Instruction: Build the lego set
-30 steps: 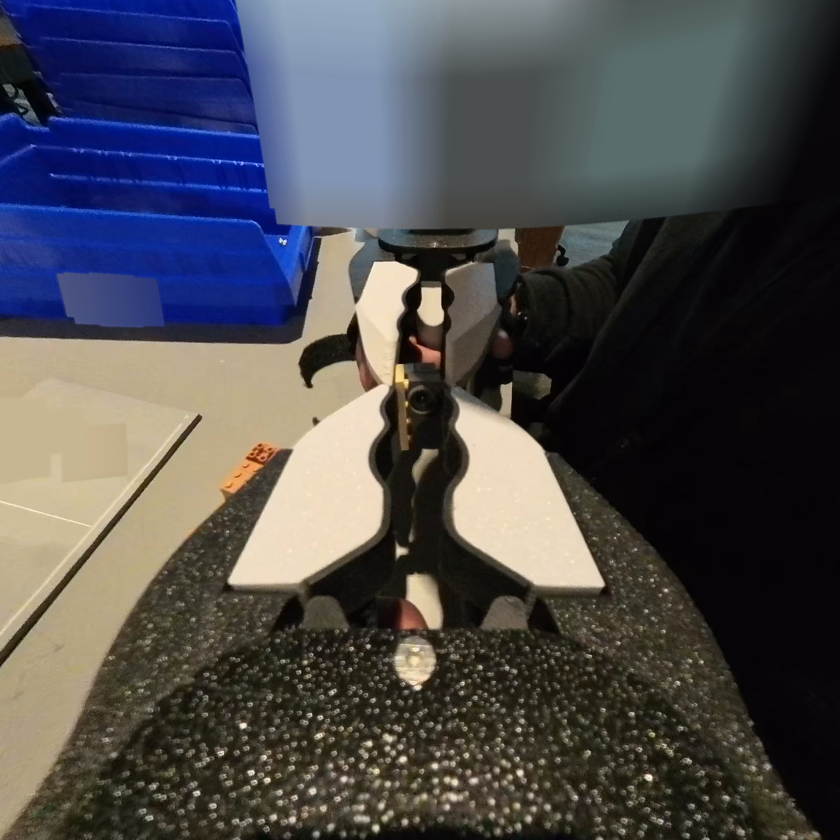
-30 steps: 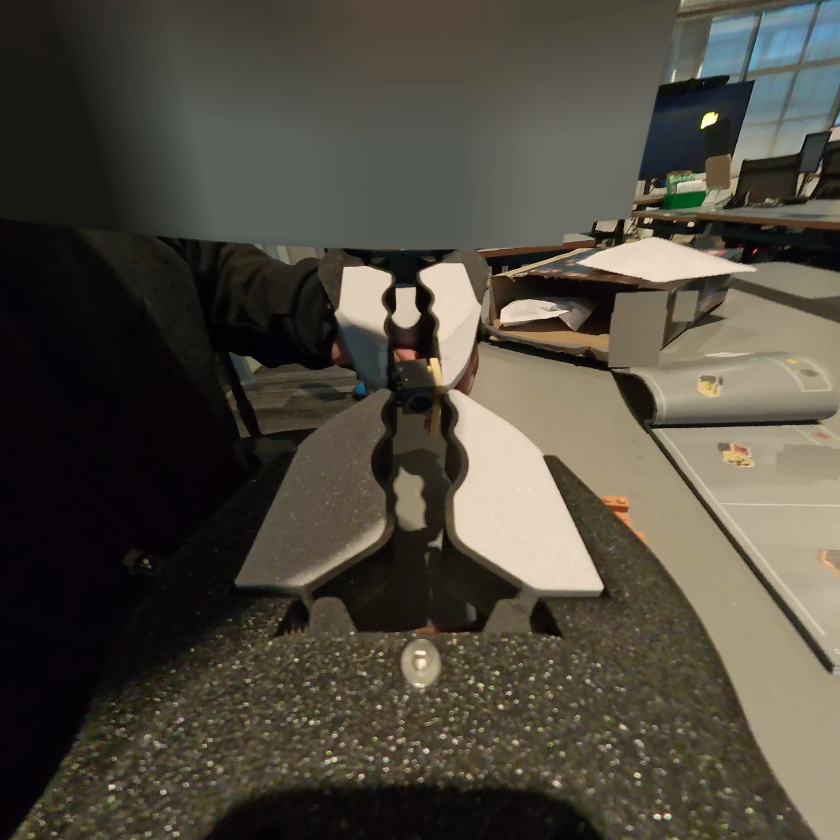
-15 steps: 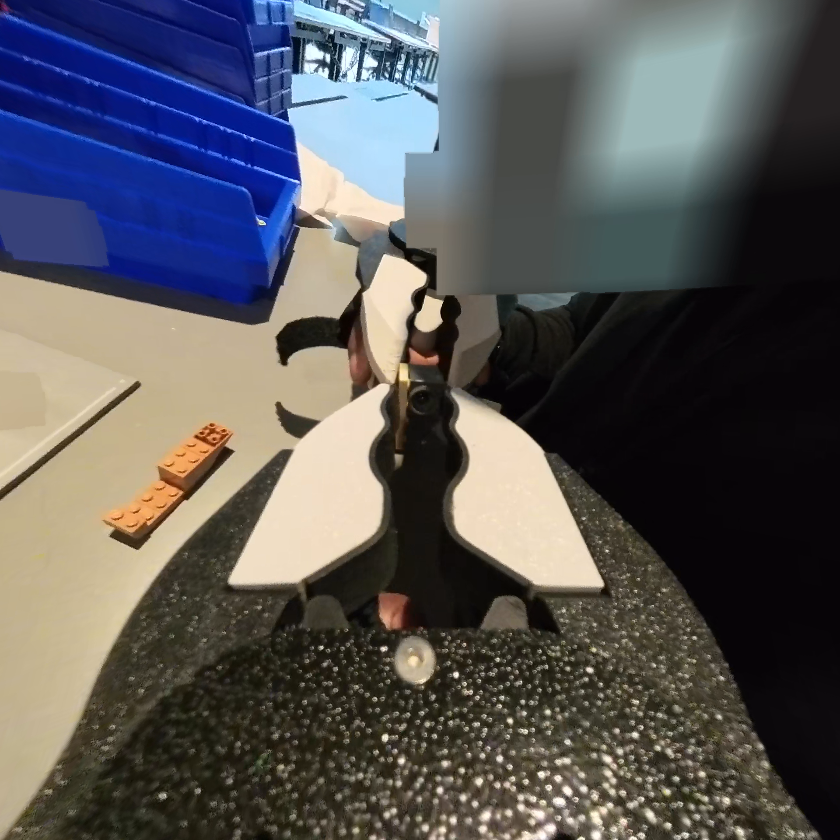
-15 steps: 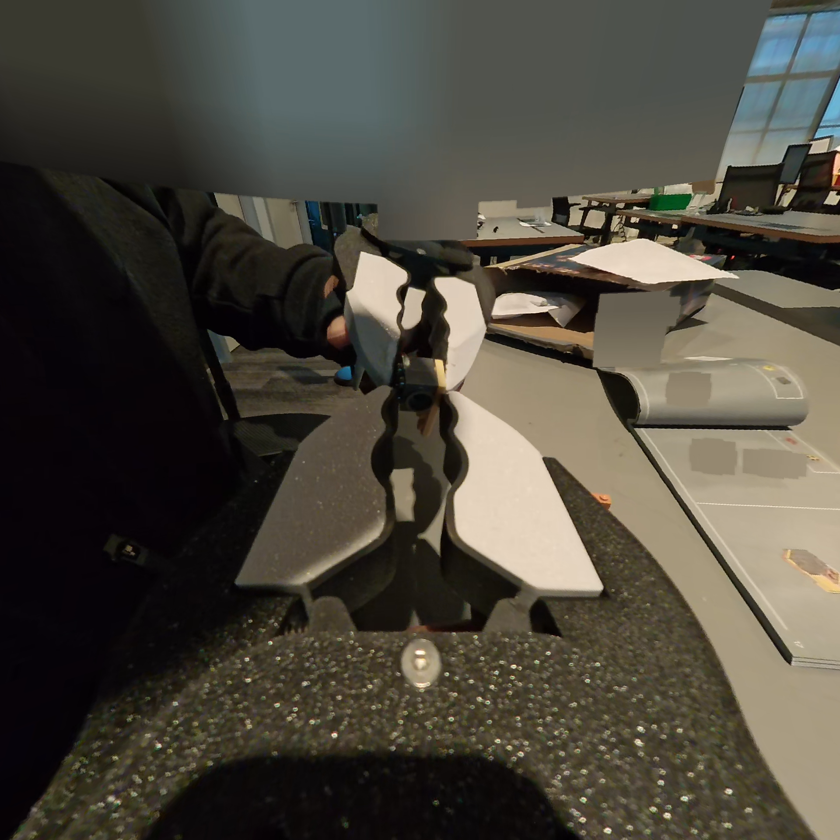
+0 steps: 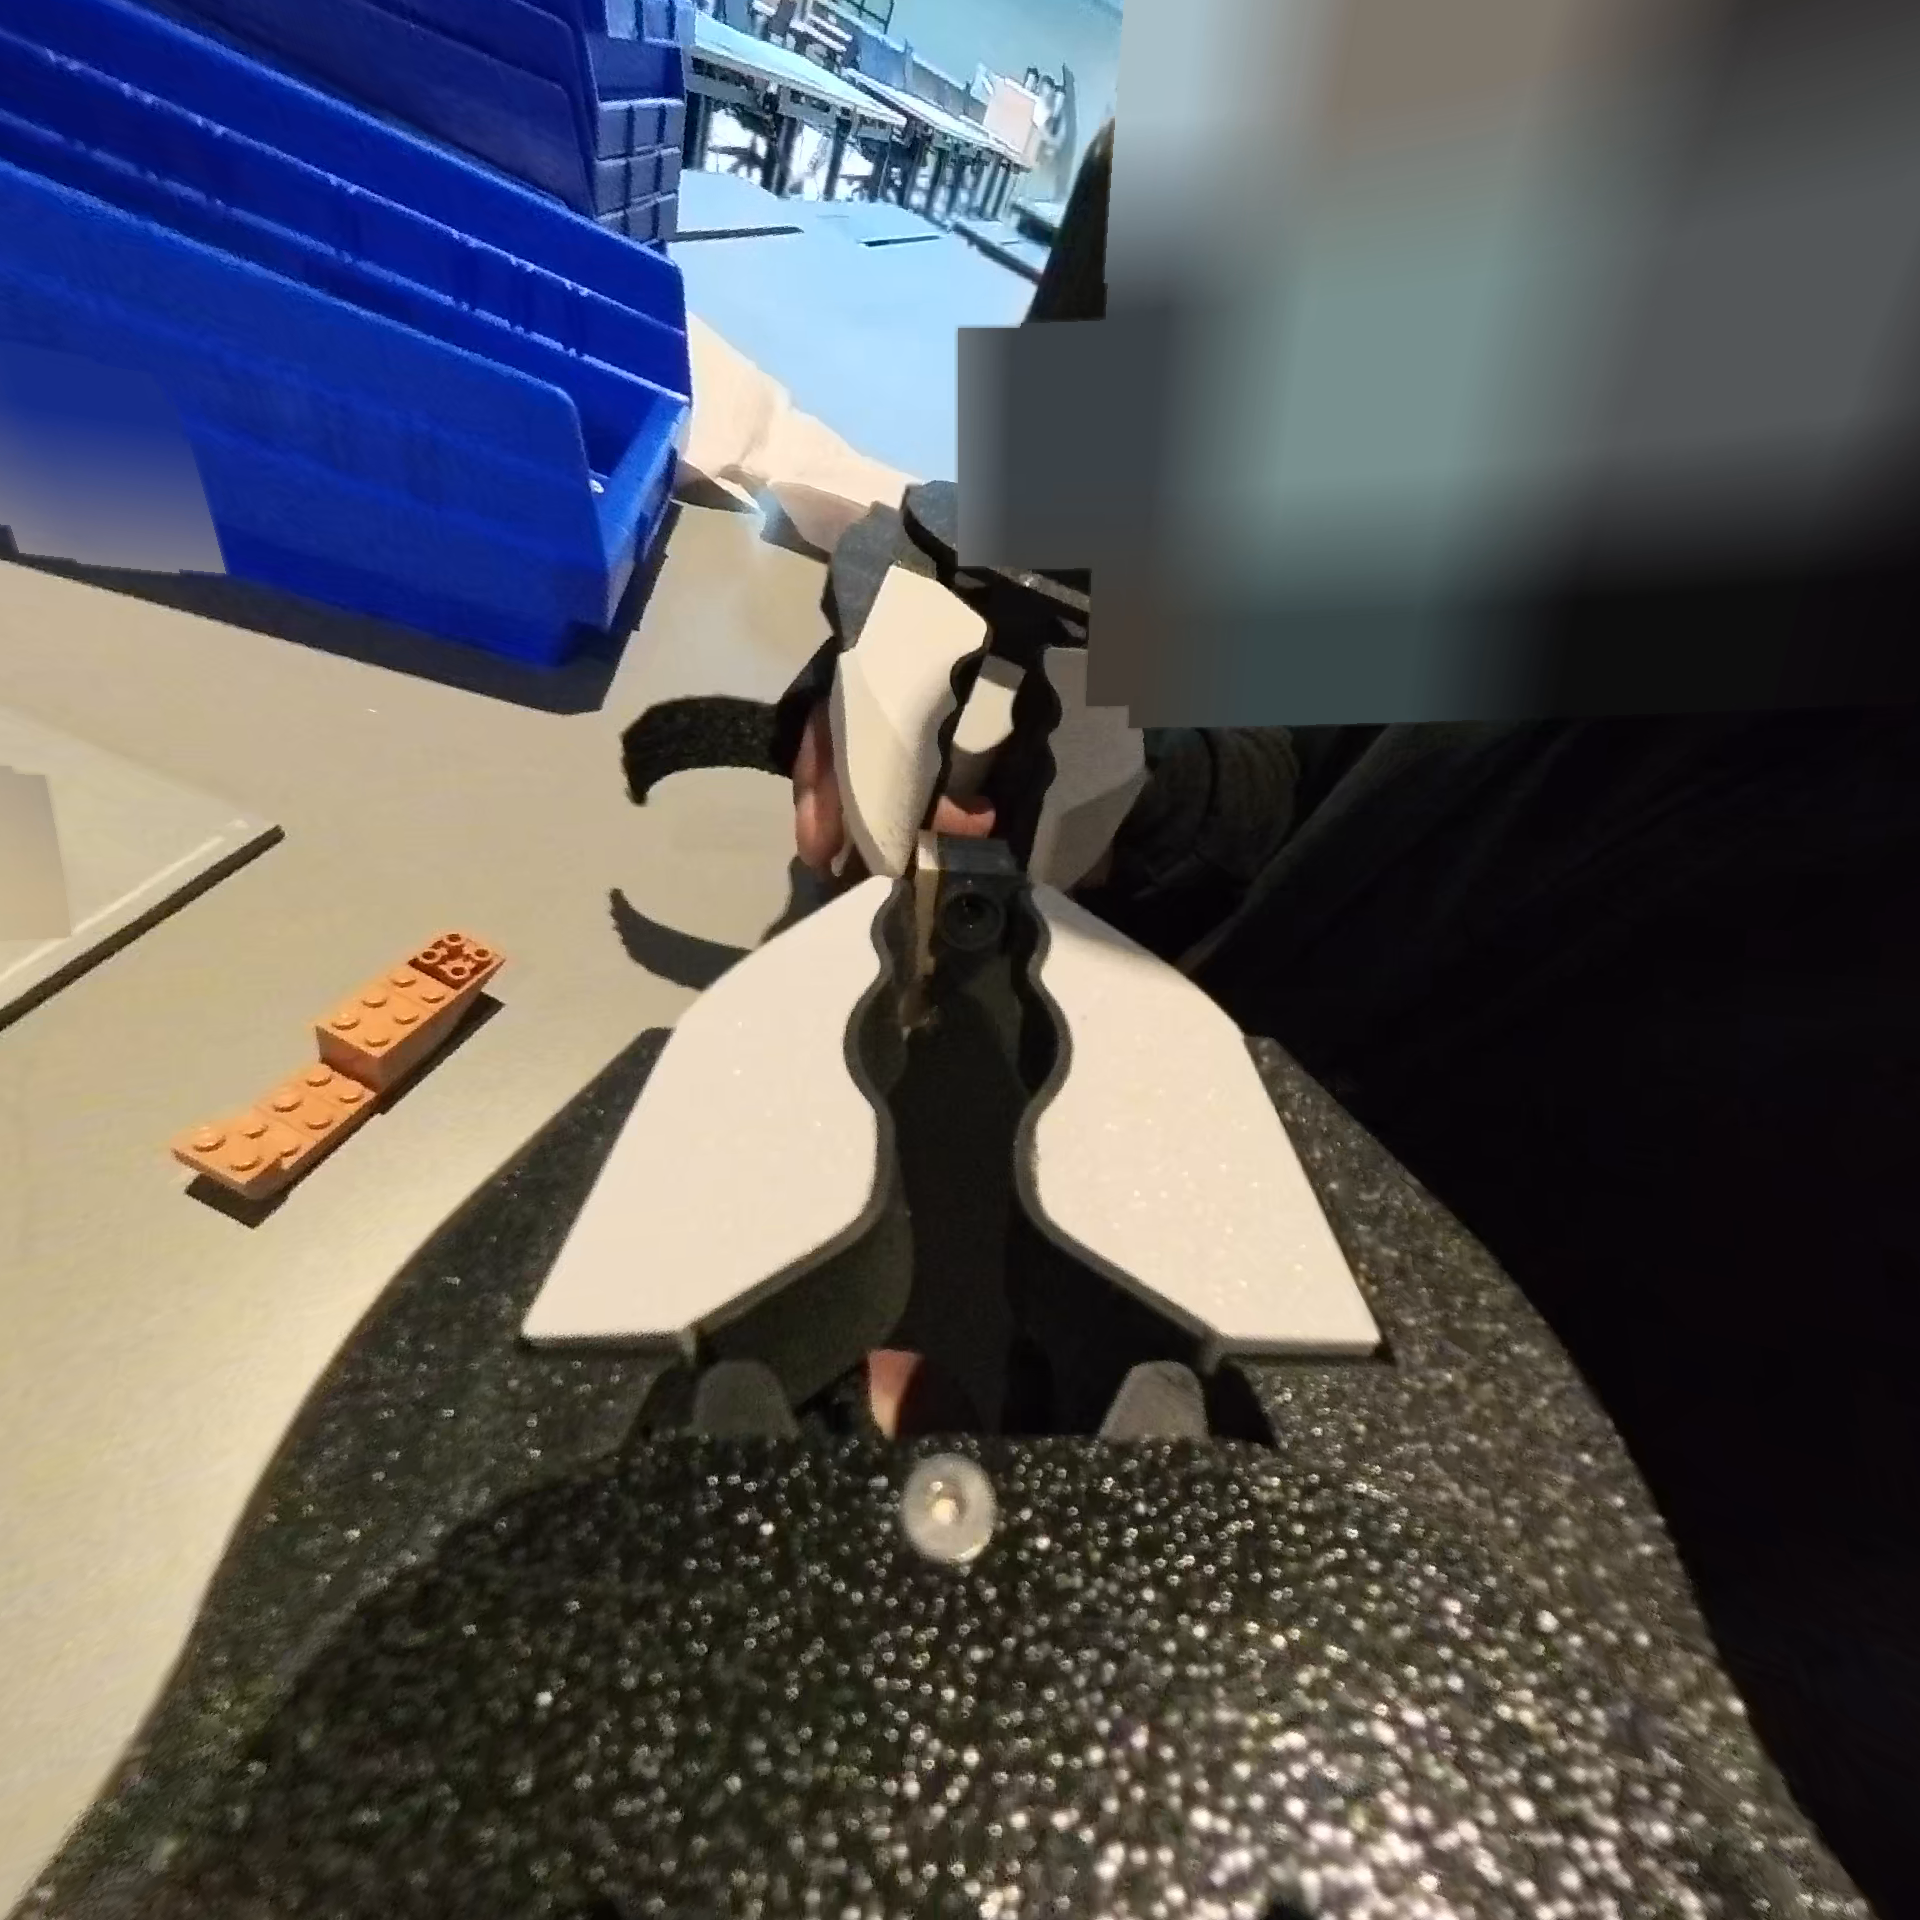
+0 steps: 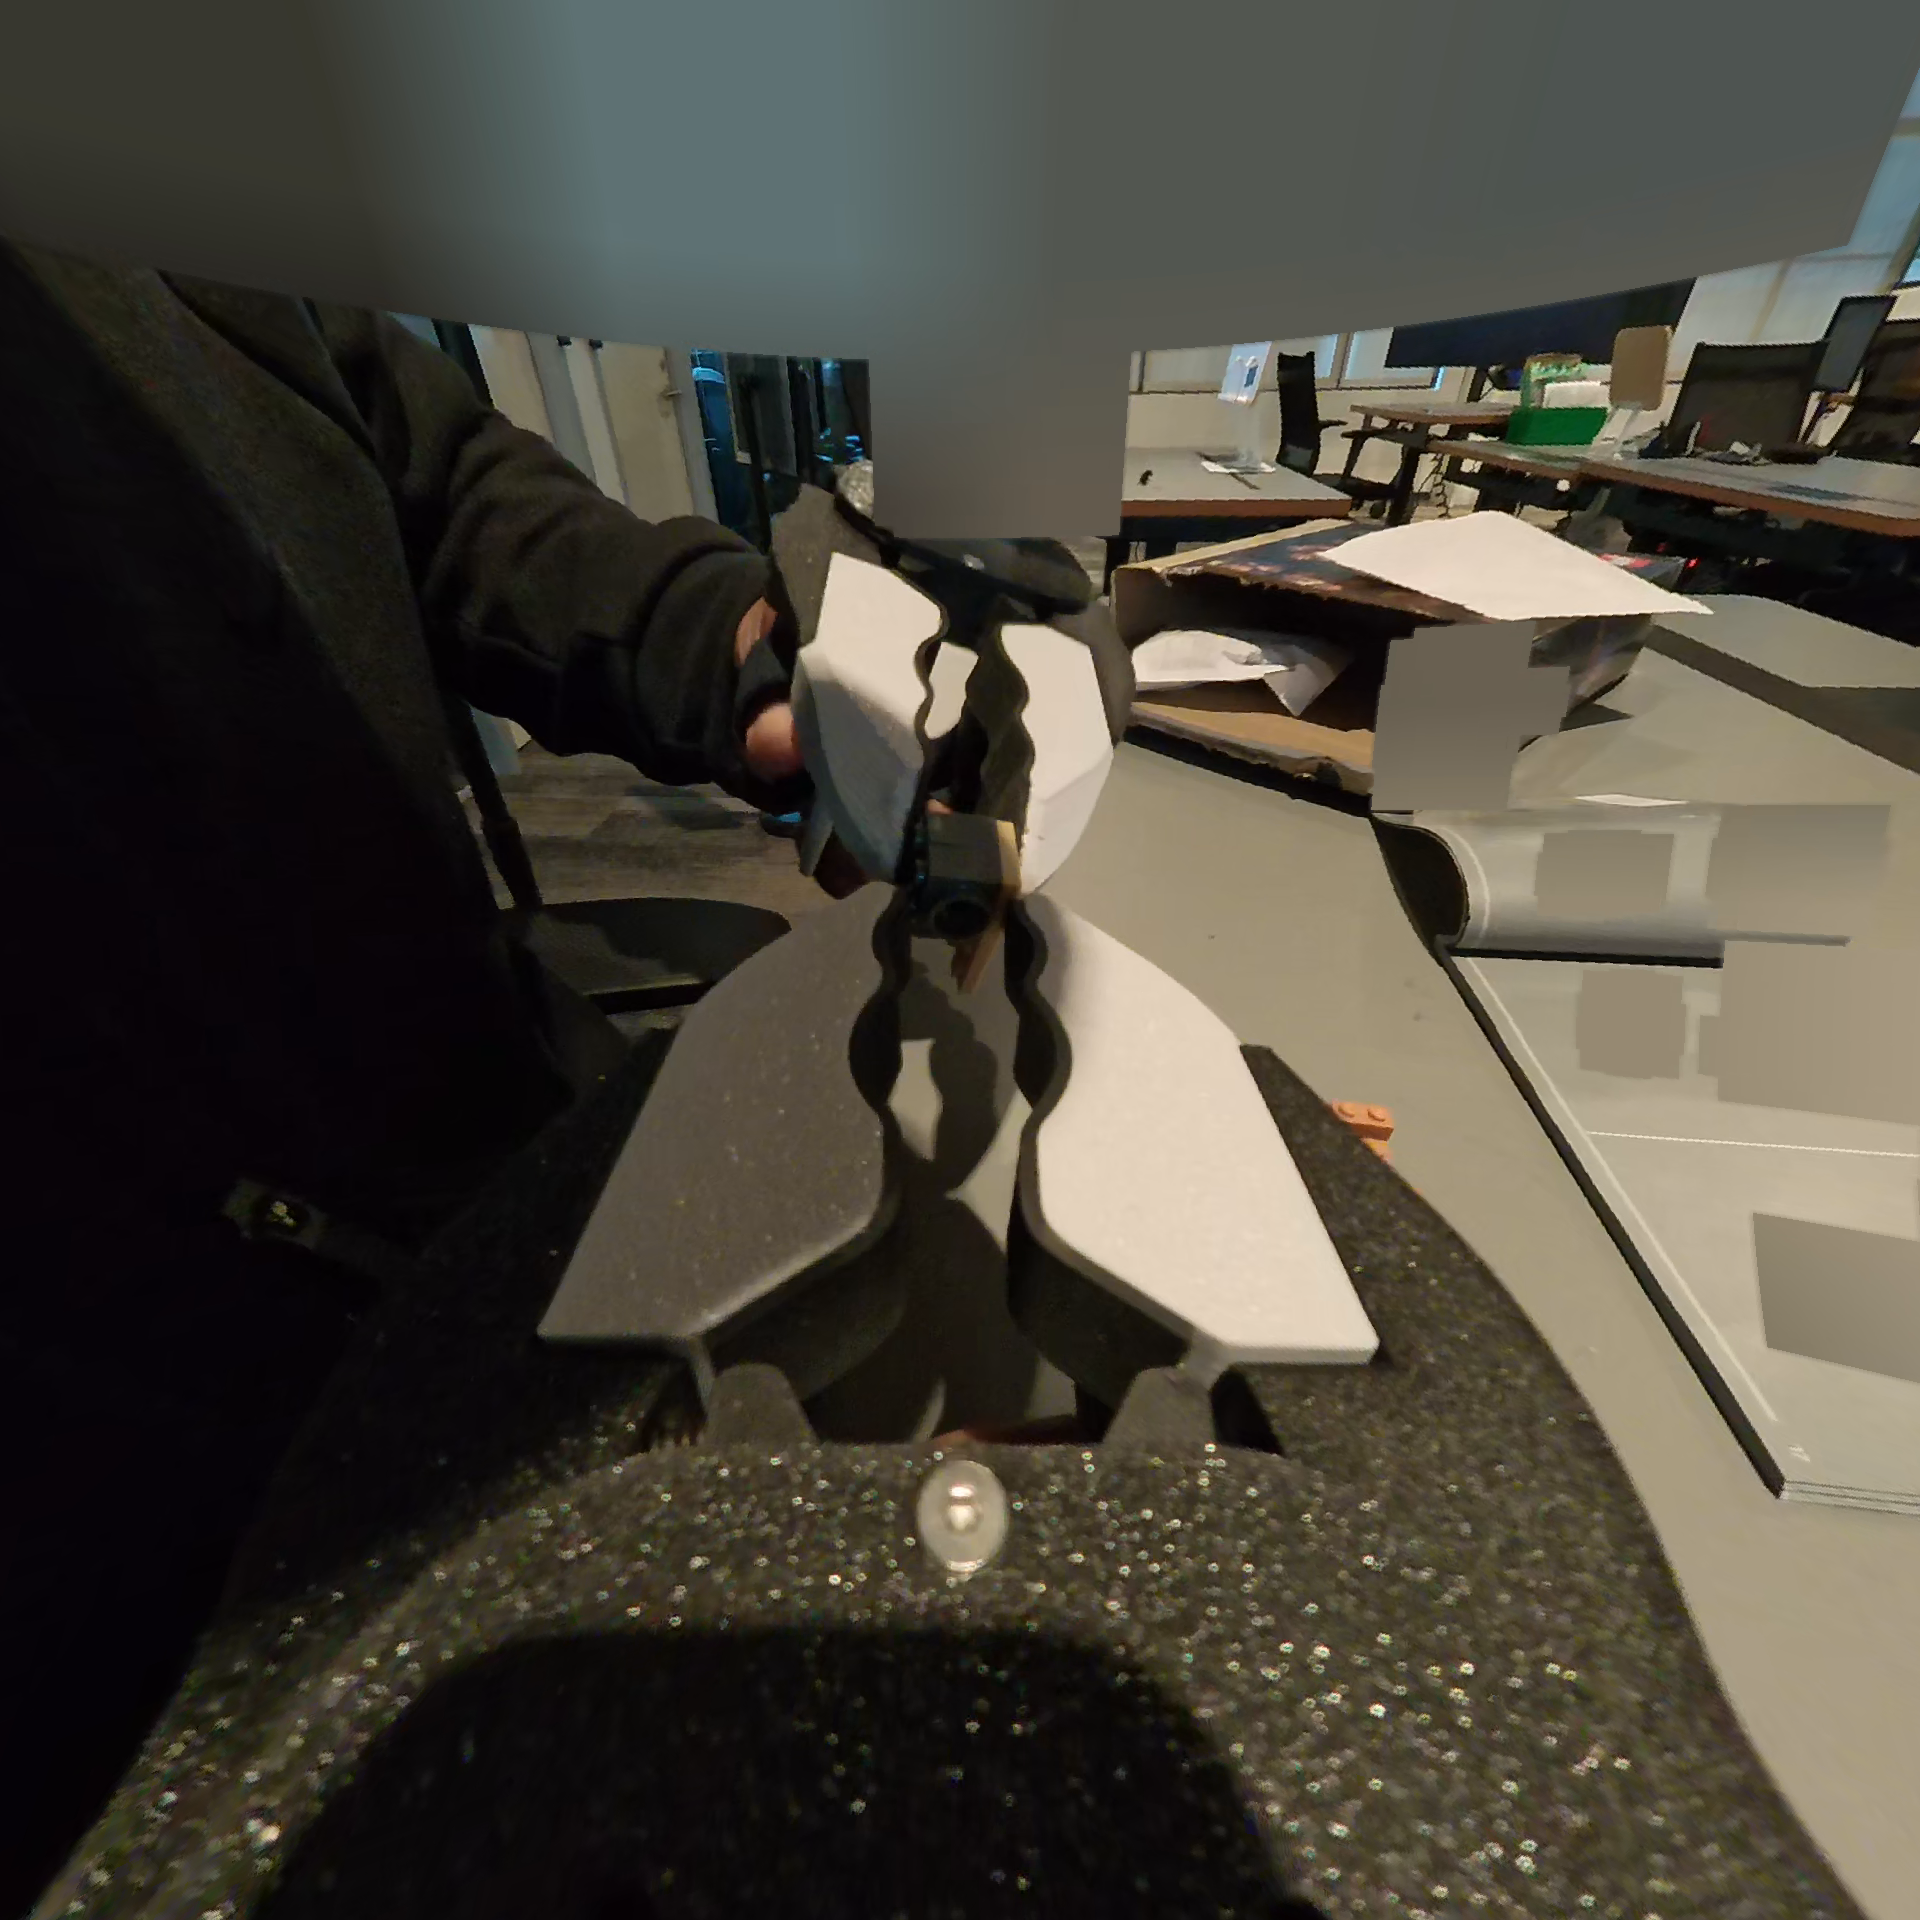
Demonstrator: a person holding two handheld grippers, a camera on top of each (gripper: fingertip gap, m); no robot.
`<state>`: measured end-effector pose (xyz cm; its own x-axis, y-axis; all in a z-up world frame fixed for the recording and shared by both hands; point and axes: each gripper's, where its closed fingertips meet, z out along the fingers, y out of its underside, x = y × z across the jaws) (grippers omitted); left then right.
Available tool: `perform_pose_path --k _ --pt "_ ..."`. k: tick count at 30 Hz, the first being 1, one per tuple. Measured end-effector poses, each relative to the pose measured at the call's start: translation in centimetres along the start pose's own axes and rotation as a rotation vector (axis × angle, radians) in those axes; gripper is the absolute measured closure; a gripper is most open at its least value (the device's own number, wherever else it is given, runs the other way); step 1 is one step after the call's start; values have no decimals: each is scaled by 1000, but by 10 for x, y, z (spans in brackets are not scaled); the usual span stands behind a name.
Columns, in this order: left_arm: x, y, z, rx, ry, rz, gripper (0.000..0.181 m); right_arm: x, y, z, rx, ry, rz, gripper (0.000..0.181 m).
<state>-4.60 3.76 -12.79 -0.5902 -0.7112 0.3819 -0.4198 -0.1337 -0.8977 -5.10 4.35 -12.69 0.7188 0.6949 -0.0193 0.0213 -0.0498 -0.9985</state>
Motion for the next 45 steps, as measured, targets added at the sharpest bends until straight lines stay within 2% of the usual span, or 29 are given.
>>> perform_pose_path --k 11,21,29,35,45 --pt "-2 1 0 1 -47 137 164 1 1 0 -3 -15 49 164" --pt "-1 -10 -3 94 -15 92 163 8 -12 -6 80 -5 134 159" --pt "1 -11 0 103 -10 85 163 3 -13 -5 90 -48 183 156" --pt "4 -10 3 96 -10 108 163 -1 -15 -6 104 -75 200 164" --pt "12 -11 3 72 -25 184 163 -6 -19 -6 132 -102 180 164"
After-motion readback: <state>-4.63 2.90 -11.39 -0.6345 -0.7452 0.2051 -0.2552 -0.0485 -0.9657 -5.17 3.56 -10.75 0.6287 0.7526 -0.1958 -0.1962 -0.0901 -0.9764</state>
